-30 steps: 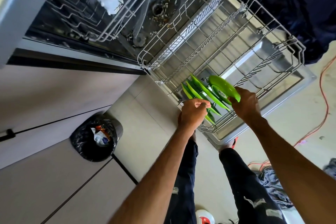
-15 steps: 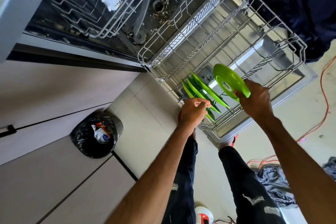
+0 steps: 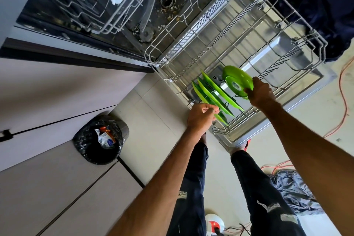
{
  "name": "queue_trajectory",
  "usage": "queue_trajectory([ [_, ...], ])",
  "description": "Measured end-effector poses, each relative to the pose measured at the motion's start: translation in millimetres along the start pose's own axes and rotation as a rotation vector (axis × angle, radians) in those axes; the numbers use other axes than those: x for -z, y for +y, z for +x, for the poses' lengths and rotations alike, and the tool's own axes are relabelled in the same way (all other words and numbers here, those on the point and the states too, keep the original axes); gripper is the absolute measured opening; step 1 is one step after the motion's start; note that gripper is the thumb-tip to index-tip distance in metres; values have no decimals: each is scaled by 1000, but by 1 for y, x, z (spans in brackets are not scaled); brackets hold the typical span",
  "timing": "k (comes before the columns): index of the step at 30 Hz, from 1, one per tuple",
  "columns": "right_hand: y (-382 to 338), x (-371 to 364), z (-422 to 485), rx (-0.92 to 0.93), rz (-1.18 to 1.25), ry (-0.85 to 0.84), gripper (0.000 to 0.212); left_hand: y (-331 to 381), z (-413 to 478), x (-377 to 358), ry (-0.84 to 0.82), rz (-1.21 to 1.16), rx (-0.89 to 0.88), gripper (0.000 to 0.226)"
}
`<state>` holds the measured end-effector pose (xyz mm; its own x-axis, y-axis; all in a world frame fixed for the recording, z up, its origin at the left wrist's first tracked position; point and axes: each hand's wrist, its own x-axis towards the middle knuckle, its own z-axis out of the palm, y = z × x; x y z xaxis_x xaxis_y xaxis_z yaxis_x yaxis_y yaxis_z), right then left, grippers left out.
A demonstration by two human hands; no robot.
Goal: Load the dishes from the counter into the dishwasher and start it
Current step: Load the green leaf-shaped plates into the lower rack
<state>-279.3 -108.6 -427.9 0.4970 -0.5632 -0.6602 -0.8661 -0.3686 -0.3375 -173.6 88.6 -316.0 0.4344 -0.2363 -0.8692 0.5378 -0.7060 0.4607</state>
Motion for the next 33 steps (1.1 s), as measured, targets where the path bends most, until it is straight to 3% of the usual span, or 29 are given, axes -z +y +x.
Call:
queue_trajectory([
  [7, -1, 3, -15, 33, 48, 0, 52, 0, -1, -7, 1, 19, 27, 22],
  [10, -12, 8, -32, 112, 141, 190, 54, 5, -3, -10, -30, 35, 2, 23],
  [13, -20, 14, -54, 227, 210, 388, 42, 12, -6, -12, -25, 67, -10, 23],
  [16, -19, 17, -73, 329, 239, 464, 31, 20, -15, -14, -33, 63, -25, 23],
  [25, -31, 71, -185, 330, 255, 341, 31, 54, -108, 20, 68, 155, -52, 20],
  [33, -44, 135, -282, 419, 315, 271, 27, 53, -233, 26, 151, 151, -31, 46],
])
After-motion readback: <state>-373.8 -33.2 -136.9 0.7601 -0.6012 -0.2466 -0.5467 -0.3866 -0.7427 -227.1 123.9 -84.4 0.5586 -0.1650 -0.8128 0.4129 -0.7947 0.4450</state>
